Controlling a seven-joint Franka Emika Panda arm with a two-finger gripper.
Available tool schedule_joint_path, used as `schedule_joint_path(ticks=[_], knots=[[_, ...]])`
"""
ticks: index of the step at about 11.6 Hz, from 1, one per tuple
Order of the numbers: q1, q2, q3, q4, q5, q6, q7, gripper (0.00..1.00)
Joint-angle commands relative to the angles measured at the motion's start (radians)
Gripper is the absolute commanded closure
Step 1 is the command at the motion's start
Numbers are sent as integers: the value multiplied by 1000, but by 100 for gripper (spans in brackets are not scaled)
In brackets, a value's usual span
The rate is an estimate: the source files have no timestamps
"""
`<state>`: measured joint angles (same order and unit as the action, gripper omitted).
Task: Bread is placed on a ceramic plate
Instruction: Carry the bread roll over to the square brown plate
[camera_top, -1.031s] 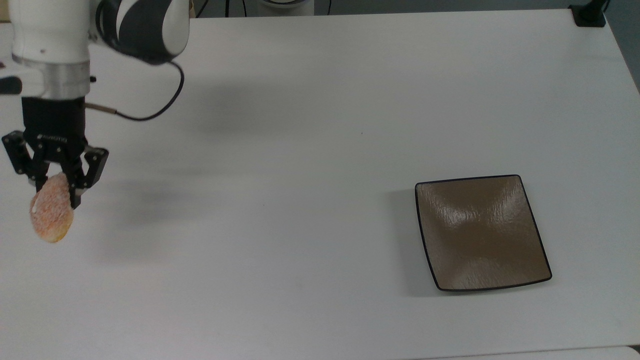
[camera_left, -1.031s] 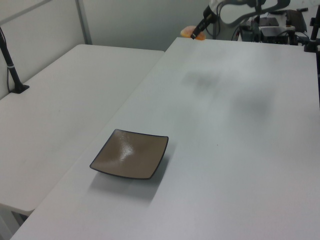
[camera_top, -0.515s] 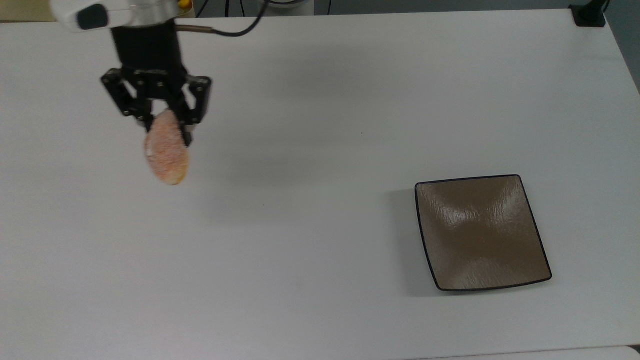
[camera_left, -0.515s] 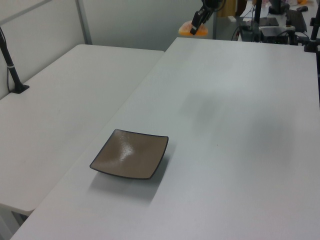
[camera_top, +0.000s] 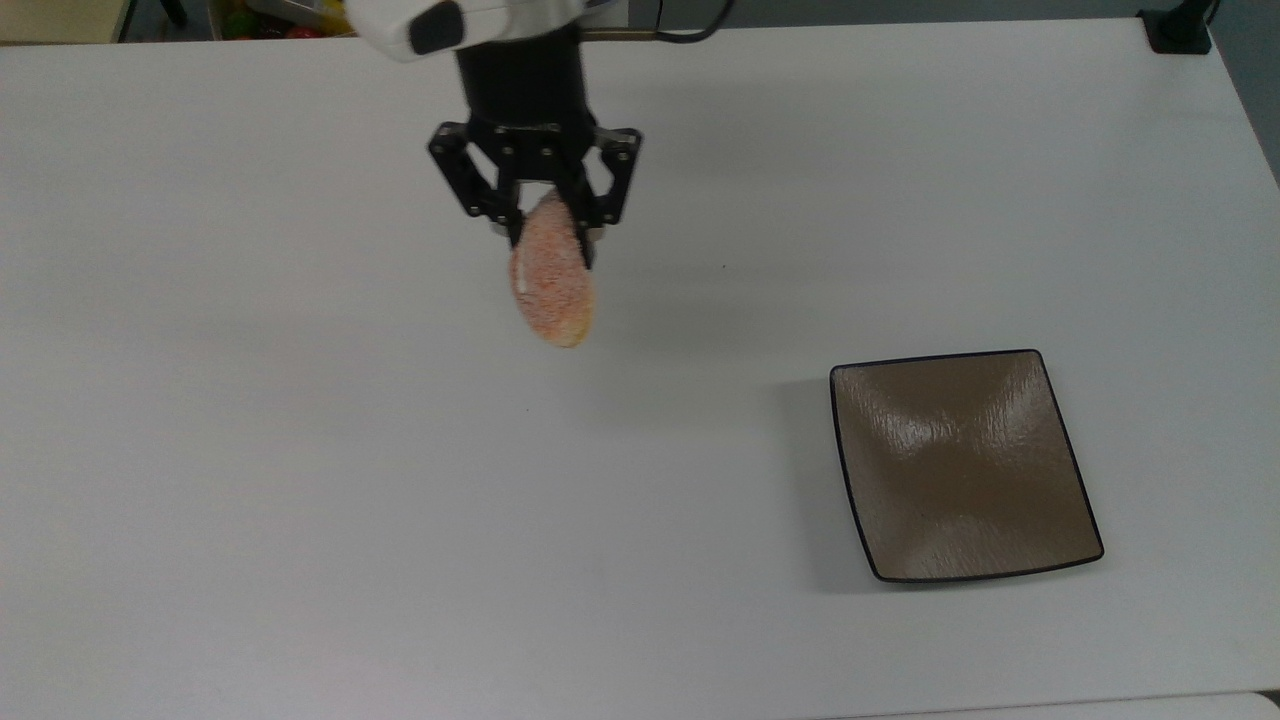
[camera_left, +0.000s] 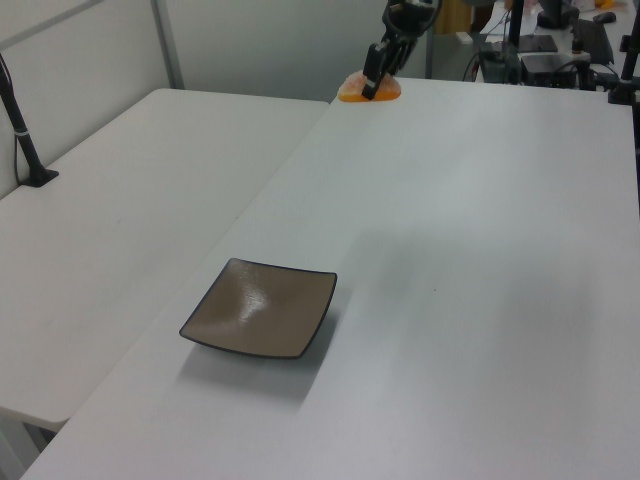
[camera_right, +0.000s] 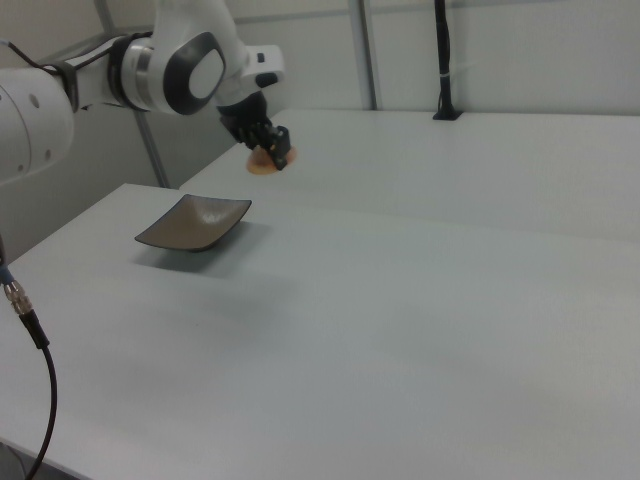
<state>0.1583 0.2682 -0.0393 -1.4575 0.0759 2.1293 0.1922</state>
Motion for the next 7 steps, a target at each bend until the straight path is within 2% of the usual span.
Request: schedule_joint_path(ticks=[1, 3, 5, 7], knots=[[117, 5, 1, -26, -82, 0, 137, 53], [173, 60, 38, -4, -187, 38, 255, 53], [231, 136, 38, 2, -234, 180, 349, 53], [283, 195, 38, 2, -304, 321, 384, 53]])
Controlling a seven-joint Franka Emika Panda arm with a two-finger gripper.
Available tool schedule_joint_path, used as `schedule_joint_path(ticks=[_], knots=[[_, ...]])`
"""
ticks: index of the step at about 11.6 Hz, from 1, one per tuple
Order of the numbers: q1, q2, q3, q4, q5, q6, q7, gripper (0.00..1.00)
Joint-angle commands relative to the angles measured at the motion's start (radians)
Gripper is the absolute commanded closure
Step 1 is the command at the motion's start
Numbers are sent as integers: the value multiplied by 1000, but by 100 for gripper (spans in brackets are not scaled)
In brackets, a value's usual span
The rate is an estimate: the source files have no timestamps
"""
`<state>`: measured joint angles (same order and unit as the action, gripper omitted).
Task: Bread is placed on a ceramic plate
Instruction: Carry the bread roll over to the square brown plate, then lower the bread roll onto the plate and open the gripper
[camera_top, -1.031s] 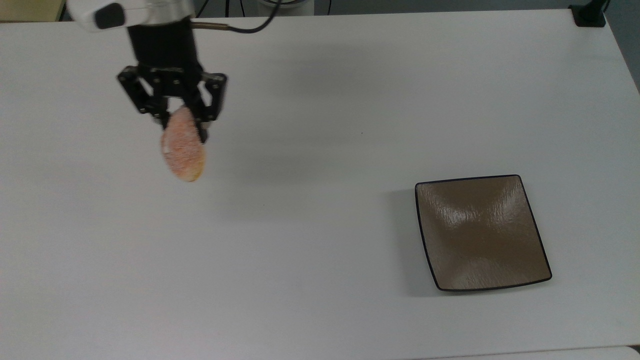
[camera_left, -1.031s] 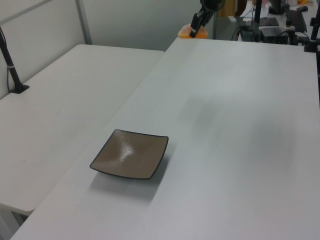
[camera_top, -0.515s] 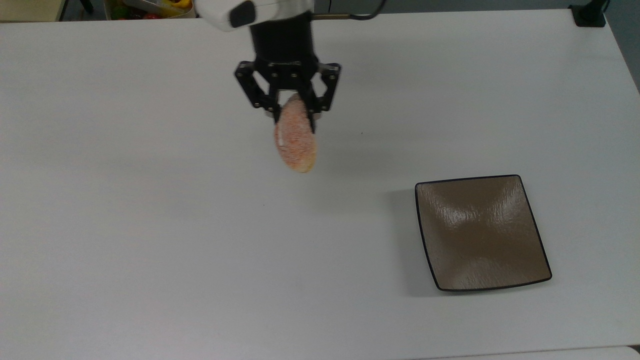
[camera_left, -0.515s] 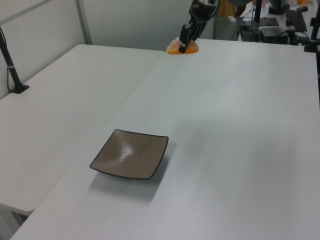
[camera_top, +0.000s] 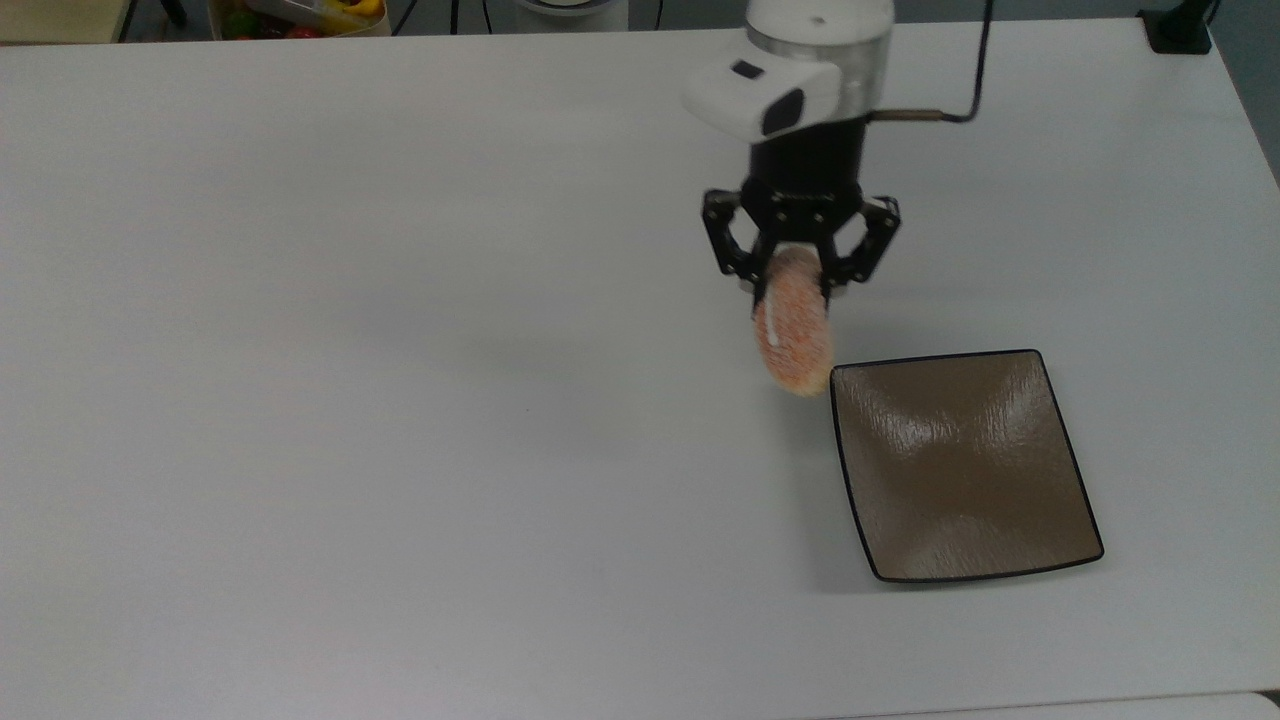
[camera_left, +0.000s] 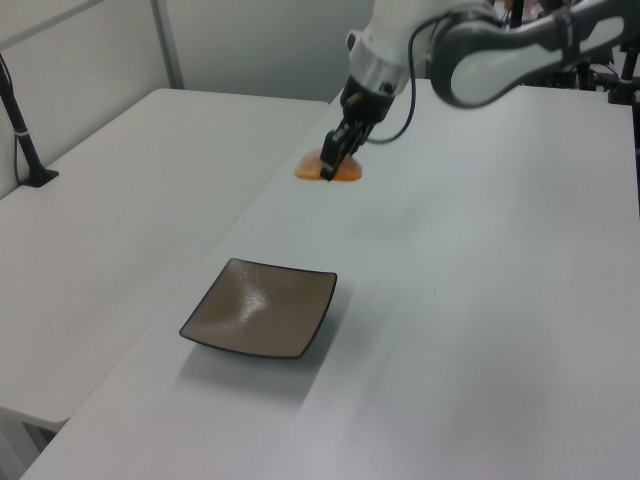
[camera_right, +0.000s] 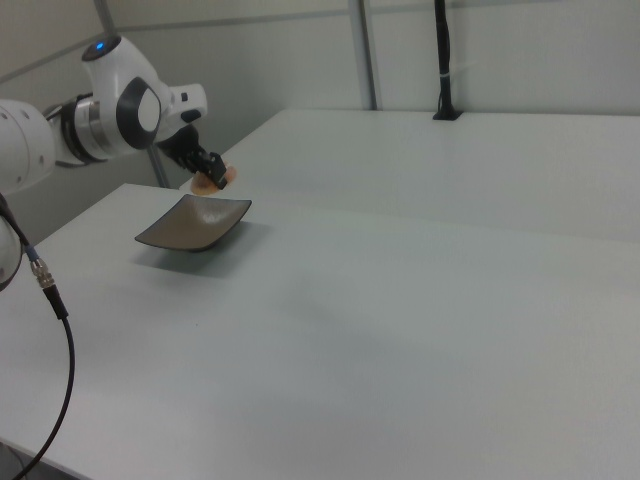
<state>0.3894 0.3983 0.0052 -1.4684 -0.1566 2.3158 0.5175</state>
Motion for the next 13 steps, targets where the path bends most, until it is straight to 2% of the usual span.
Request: schedule_joint_path(ticks=[1, 5, 8, 10, 13], knots=[[75, 92, -7, 13, -99, 208, 68, 53], [121, 232, -7, 48, -220, 316, 75, 53], [155, 347, -16, 137, -294, 353, 143, 53], [160, 364, -16, 143, -351, 369, 192, 53], [160, 382, -16, 142, -377, 373, 205, 39]])
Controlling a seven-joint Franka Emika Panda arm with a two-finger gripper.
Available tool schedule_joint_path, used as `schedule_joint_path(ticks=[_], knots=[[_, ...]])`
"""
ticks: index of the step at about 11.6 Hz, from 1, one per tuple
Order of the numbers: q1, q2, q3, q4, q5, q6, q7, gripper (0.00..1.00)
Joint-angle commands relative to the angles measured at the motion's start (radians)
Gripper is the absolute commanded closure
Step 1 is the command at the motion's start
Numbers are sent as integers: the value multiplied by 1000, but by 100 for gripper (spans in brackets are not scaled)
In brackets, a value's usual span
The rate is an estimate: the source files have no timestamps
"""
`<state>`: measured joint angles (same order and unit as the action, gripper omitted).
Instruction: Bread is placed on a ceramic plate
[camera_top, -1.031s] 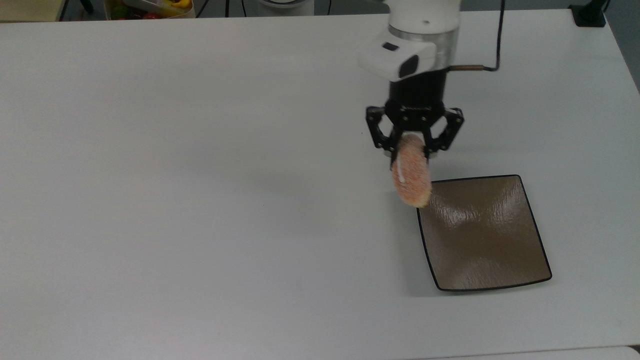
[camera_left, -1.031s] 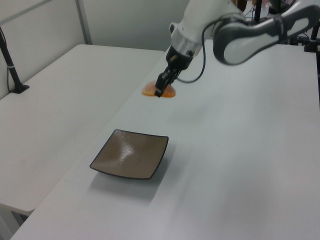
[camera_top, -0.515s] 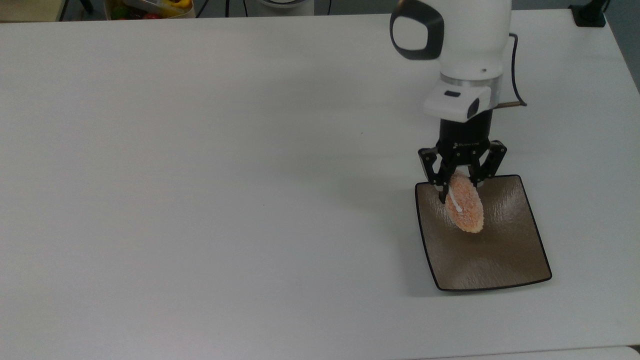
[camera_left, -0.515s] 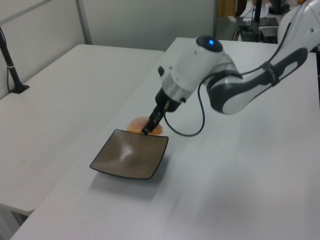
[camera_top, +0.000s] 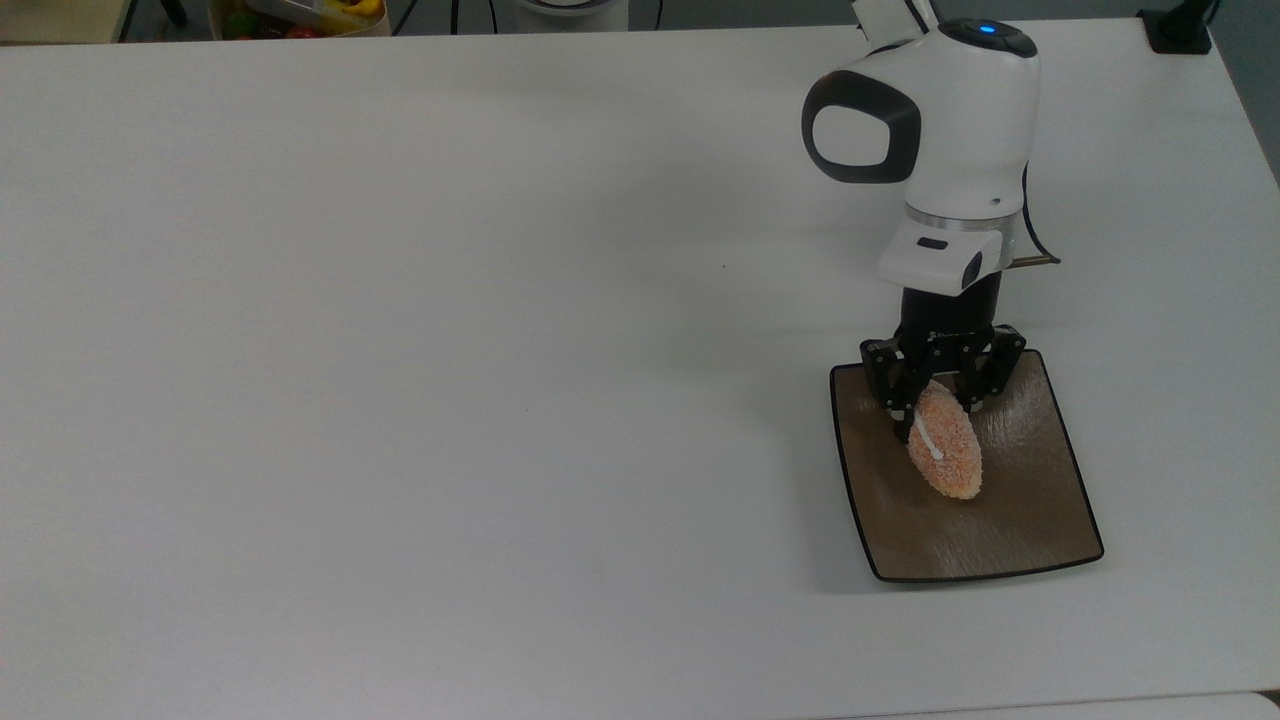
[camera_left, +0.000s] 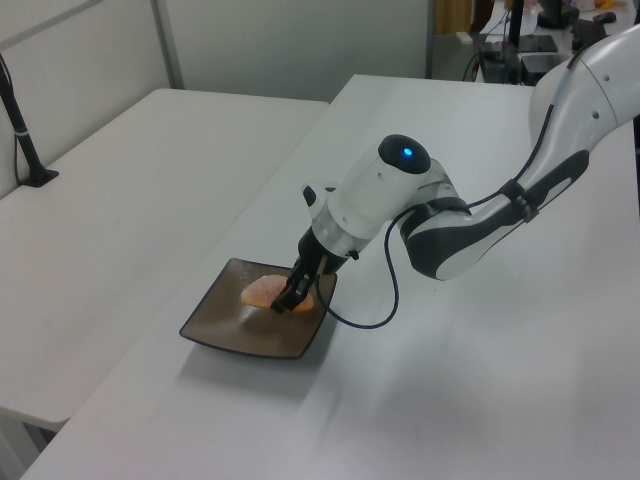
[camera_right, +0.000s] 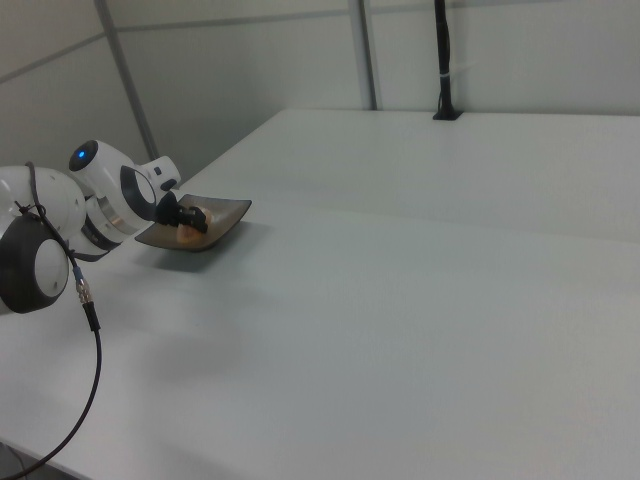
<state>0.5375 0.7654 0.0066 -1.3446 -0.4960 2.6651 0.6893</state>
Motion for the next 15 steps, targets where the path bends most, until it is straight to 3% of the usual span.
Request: schedule_joint_path(ticks=[1, 3, 5, 8, 12, 13, 15], knots=[[10, 15, -17, 15, -41, 24, 33, 27], [10, 12, -17, 12, -42, 21, 35, 23], [7, -13, -17, 7, -44, 15, 67, 0], [-19, -176, -13, -86, -35, -28, 76, 0], [-51, -415, -8, -151, -19, -360, 76, 0], [-62, -473, -8, -168, 20, -454, 76, 0], [-100, -604, -8, -204, 169, -616, 72, 0]])
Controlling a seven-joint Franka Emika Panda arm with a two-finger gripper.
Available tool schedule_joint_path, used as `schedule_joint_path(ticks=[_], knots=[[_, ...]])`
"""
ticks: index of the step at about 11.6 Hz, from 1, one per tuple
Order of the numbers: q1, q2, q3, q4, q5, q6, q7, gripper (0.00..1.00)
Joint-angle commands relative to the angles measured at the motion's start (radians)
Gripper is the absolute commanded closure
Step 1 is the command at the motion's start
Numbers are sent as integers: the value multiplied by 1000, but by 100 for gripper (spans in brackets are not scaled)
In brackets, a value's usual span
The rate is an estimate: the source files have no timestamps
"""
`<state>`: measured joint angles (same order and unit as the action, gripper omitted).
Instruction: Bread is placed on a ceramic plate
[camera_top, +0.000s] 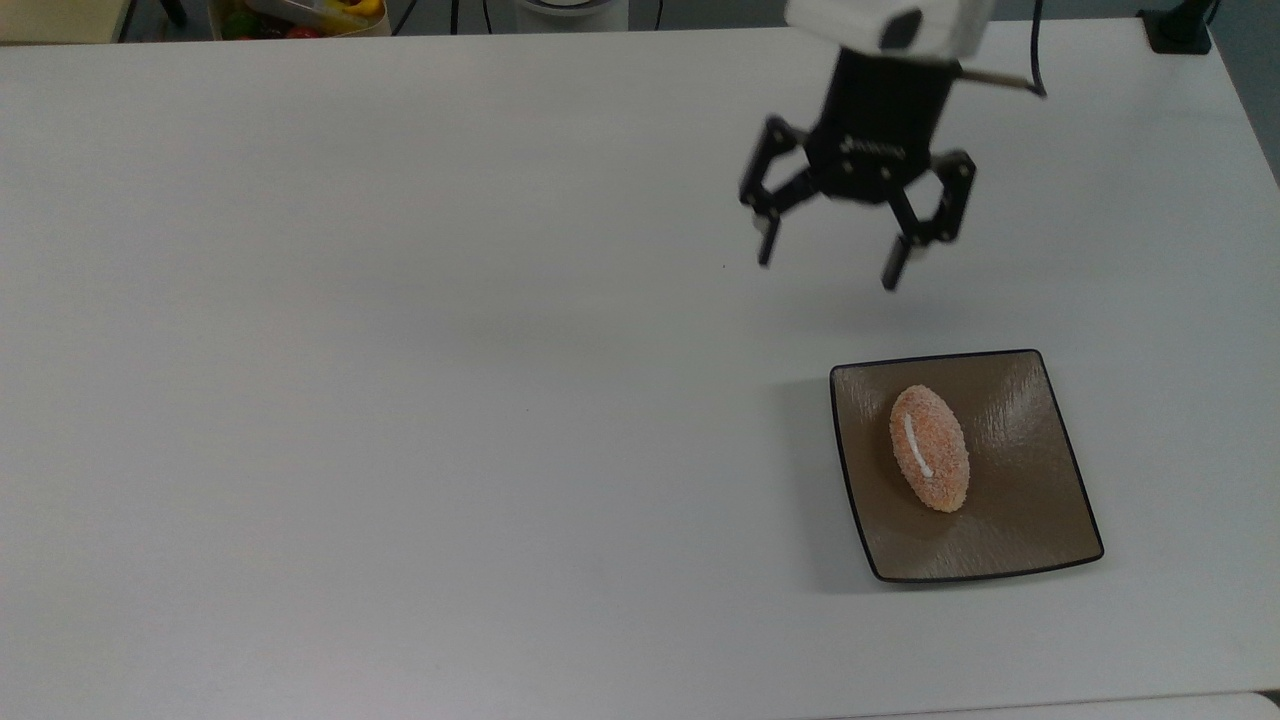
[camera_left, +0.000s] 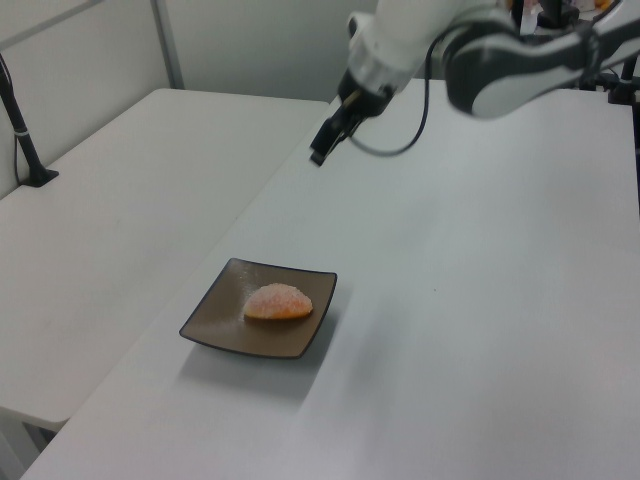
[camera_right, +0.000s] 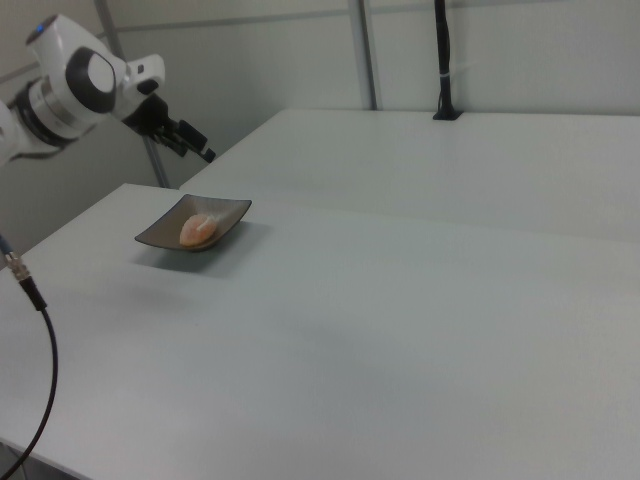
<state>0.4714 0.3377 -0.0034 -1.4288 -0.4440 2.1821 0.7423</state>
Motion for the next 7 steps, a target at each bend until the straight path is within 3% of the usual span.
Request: schedule_joint_path(ticks=[1, 3, 5, 7], knots=[[-62, -246, 2, -145, 181, -212, 19, 0], [-138, -339, 2, -156, 313, -368, 19, 0], [-201, -409, 2, -165, 385, -531, -1, 0], [-296, -469, 2, -214, 514, -585, -143, 0]])
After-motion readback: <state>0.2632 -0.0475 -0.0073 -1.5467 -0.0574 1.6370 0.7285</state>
